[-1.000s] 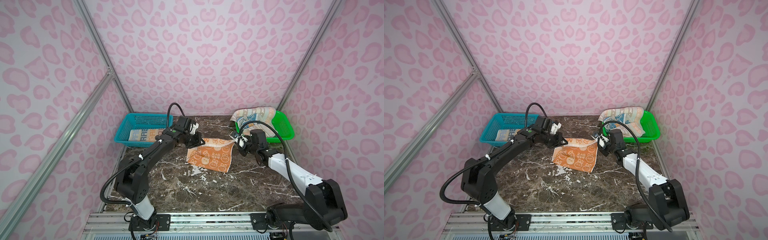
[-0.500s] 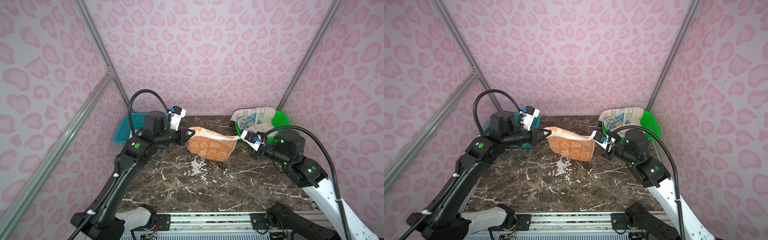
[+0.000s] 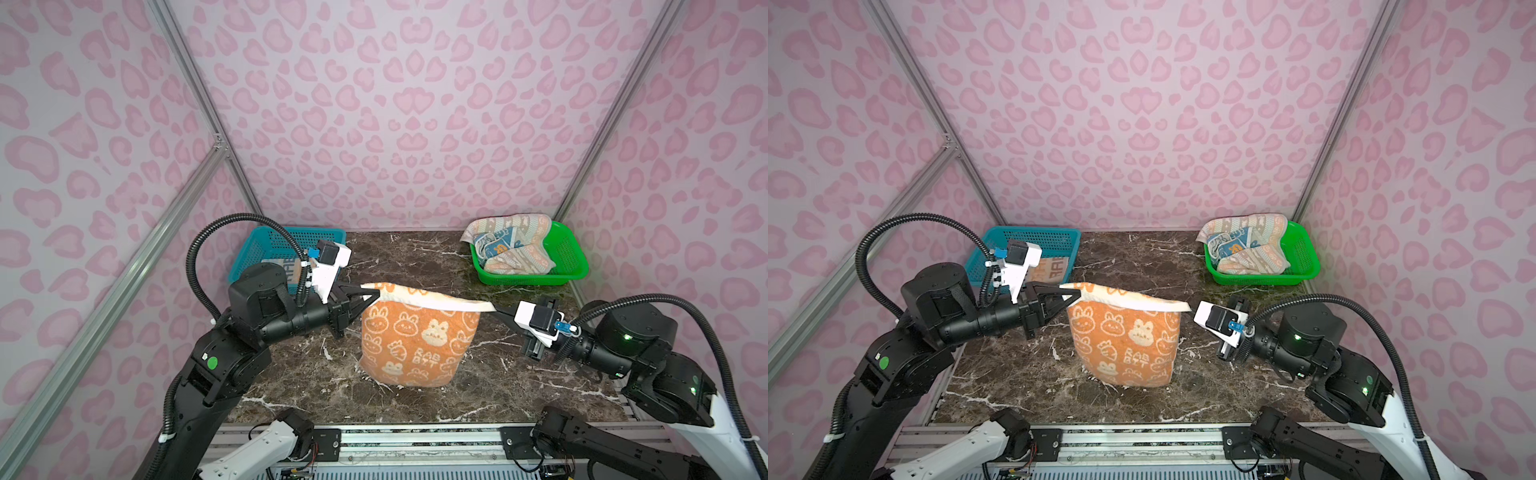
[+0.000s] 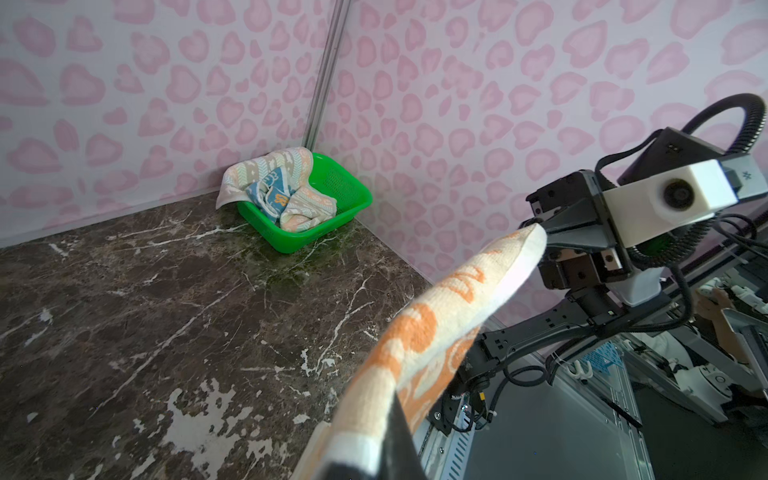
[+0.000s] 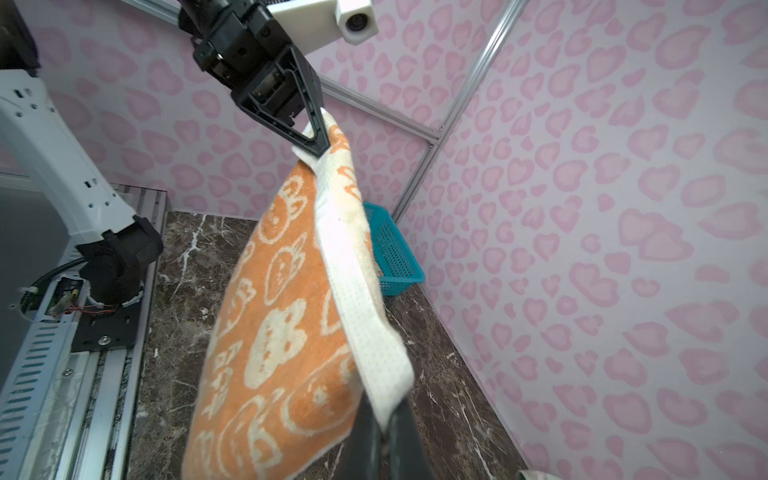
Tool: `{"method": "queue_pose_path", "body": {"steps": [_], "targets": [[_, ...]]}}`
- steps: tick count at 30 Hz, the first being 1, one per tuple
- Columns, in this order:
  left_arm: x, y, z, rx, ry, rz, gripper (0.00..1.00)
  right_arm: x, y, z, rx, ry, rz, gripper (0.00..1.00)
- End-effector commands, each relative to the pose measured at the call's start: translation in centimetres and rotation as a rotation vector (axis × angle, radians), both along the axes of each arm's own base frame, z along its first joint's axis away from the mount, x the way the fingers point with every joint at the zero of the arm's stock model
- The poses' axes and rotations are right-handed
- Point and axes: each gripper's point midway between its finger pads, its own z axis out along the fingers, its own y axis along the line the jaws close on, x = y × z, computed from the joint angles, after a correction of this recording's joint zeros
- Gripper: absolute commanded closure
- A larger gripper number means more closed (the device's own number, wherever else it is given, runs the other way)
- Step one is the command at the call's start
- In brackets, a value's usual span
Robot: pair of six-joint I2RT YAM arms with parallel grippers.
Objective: Fold and stack the towels
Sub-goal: 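Raise the orange towel by two corners with both grippers, letting it hang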
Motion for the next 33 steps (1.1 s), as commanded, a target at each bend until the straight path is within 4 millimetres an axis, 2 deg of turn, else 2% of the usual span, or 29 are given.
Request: {"method": "queue_pose_path", "body": {"steps": [1,6,8,13,17,19,22,25,29,33], "targets": [[3.5,0.3,-1.3,0.028,0.031,0.138,0.97,3.9,-0.9,-1.0,-0.034,0.009,-0.179,1.0],[10.4,0.0,-6.0,0.093,0.157,0.248,0.97,12.3,-2.8,-5.0,0.017,0.259,-0.288,1.0],[13.4,-0.1,-7.5,0.09,0.194,0.275,0.97,15.6,-3.5,-6.9,0.021,0.303,-0.321,1.0],[21.0,-0.3,-12.5,0.123,0.303,0.3,0.97,23.9,-3.2,-12.0,-0.046,0.401,-0.351,1.0],[25.5,-1.0,-16.6,0.136,0.375,0.286,0.97,29.2,-2.6,-16.3,-0.108,0.477,-0.373,1.0],[27.4,-1.3,-18.1,0.124,0.408,0.269,0.97,31.4,-2.2,-17.2,-0.113,0.498,-0.362,1.0],[29.7,-1.4,-19.9,0.122,0.436,0.264,0.97,33.5,-1.6,-18.7,-0.137,0.525,-0.338,1.0],[30.9,-1.5,-20.1,0.118,0.436,0.257,0.97,34.4,-1.0,-18.9,-0.157,0.502,-0.322,1.0],[30.0,-2.2,-16.5,0.087,0.361,0.182,0.97,33.1,-0.5,-16.1,-0.134,0.434,-0.278,1.0],[26.9,-2.2,-11.7,0.07,0.264,0.113,0.97,29.4,-0.4,-11.0,-0.086,0.352,-0.221,1.0]]}}
